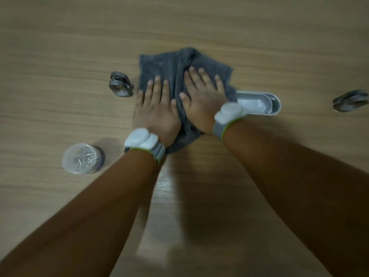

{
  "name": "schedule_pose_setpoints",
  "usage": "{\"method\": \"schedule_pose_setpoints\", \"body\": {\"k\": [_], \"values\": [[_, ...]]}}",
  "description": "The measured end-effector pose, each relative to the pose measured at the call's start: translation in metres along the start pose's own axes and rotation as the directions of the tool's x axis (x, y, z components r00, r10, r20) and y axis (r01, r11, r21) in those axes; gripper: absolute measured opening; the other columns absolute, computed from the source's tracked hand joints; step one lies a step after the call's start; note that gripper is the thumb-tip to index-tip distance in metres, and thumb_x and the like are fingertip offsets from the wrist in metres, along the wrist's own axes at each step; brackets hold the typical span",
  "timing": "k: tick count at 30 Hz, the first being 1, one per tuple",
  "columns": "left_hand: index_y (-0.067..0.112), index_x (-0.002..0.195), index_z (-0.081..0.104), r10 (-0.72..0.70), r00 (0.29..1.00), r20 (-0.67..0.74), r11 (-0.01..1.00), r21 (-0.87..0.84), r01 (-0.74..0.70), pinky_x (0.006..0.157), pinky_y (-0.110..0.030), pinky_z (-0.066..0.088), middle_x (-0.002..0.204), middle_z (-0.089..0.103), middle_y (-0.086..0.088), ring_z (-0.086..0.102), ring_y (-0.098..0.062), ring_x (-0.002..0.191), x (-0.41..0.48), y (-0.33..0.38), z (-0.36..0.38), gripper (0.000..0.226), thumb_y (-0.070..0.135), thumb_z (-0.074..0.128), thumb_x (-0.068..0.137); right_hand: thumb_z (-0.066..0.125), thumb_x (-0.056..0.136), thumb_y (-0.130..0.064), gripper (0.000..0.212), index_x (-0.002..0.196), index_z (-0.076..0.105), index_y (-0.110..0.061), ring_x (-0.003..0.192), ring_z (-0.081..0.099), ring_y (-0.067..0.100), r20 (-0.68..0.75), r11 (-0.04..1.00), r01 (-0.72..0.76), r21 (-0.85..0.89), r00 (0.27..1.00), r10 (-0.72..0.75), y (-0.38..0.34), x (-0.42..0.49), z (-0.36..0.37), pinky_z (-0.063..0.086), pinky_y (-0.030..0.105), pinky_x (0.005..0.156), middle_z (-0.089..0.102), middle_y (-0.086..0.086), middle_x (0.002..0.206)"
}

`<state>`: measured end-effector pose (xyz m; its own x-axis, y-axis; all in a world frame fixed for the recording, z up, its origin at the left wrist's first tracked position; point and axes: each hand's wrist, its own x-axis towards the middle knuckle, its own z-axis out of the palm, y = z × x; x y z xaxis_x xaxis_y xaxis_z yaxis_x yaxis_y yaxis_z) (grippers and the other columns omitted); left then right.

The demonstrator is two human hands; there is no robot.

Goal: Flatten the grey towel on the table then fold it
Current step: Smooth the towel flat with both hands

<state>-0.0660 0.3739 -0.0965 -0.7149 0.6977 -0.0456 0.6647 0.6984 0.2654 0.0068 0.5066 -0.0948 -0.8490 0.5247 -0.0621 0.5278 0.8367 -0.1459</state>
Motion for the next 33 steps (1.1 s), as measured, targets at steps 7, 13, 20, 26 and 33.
{"method": "schedule_pose_setpoints", "body": {"k": [7,13,20,26,33], "values": [[0.011,0.158,0.025,0.009,0.999,0.033,0.999,0.044,-0.010,0.125,-0.049,0.012,0.166,0.020,-0.012,0.013,-0.025,0.155,-0.154,-0.013,-0.003,0.062,0.038,0.026,0.102,0.019,0.108,-0.048,0.061,0.161,0.022,-0.017,0.157,0.015,0.023,0.040,0.997,0.074,-0.002,0.996,-0.074,-0.032,-0.187,0.013,0.013,0.054,0.126,0.020,0.003,0.169],[0.009,0.157,0.028,-0.015,0.995,0.094,0.999,0.031,0.012,0.124,-0.051,0.010,0.166,0.019,-0.014,0.013,-0.033,0.154,-0.223,-0.001,0.003,0.068,0.045,0.030,0.100,0.018,0.102,-0.066,0.073,0.162,0.016,-0.024,0.157,0.010,0.023,0.056,0.978,-0.210,-0.007,0.976,0.210,-0.010,-0.254,0.011,0.009,0.057,0.124,0.017,0.001,0.169],[0.002,0.158,0.006,-0.064,0.990,0.130,0.998,0.005,0.064,0.124,-0.047,-0.008,0.167,-0.001,-0.020,-0.005,-0.033,0.155,-0.112,0.024,0.004,0.076,0.051,0.018,0.101,0.018,0.096,-0.069,0.080,0.160,0.023,-0.022,0.157,0.013,0.025,-0.006,0.974,-0.223,0.043,0.975,0.223,0.020,-0.151,0.000,0.007,0.058,0.125,0.019,0.003,0.169],[0.005,0.160,0.008,-0.059,0.997,0.040,0.998,0.024,0.058,0.126,-0.044,-0.001,0.168,0.003,-0.015,0.000,-0.028,0.155,-0.127,0.027,0.007,0.074,0.052,0.018,0.104,0.015,0.099,-0.070,0.079,0.163,0.015,-0.023,0.158,0.007,0.022,-0.022,0.985,-0.169,0.032,0.985,0.169,0.029,-0.182,0.004,0.004,0.055,0.126,0.013,0.001,0.171],[0.005,0.160,0.004,-0.050,0.995,0.081,0.998,0.052,0.046,0.125,-0.046,0.000,0.168,-0.002,-0.015,-0.003,-0.028,0.155,-0.221,0.074,0.018,0.074,0.052,0.019,0.105,0.024,0.103,-0.066,0.076,0.163,0.017,-0.021,0.158,0.008,0.025,-0.011,0.993,-0.111,0.039,0.994,0.112,0.061,-0.301,0.004,0.006,0.057,0.125,0.014,0.003,0.170]]}}
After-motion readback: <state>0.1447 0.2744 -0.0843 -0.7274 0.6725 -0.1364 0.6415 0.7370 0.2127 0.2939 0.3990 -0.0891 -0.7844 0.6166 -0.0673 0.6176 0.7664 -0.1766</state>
